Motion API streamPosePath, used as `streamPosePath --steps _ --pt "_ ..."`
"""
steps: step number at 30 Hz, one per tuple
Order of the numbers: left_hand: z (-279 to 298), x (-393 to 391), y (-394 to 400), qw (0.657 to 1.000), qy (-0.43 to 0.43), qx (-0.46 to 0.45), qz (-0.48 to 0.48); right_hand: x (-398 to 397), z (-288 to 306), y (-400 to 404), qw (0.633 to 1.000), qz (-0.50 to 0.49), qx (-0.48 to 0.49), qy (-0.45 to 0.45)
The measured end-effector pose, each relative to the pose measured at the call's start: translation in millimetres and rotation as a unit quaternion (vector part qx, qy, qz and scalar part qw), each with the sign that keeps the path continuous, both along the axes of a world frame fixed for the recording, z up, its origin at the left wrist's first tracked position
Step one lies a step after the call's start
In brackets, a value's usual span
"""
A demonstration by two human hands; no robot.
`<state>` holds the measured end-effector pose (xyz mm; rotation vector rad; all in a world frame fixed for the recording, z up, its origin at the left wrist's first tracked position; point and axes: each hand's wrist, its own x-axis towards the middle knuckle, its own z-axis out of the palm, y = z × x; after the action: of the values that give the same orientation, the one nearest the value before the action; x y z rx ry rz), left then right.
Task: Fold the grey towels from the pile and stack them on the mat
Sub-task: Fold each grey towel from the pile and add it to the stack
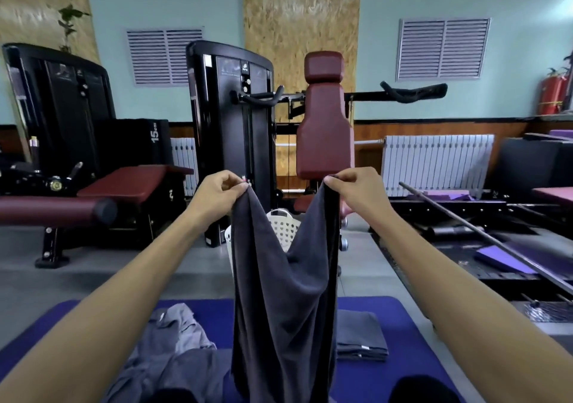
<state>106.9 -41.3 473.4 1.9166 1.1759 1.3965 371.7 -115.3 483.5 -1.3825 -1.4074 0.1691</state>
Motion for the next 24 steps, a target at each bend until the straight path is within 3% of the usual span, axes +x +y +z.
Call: streamPosePath --steps 9,14,19,24 --pt "-143 -1 -19 0.979 0.014 -0.199 -0.037 1 -153 -12 0.978 0.060 -0.169 0.111" --pt "-249 0 -11 0.942 0.067 -0.328 -0.018 0 -270 -4 0.947 0.036 -0.293 0.128" --pt "-353 -1 0 0.891 0.051 -0.452 0.002 -4 -372 8 0.904 0.028 -0.393 0.163" --pt "-431 -3 25 0.861 0.044 -0.506 0.038 -2 -439 28 0.860 0.005 -0.459 0.224"
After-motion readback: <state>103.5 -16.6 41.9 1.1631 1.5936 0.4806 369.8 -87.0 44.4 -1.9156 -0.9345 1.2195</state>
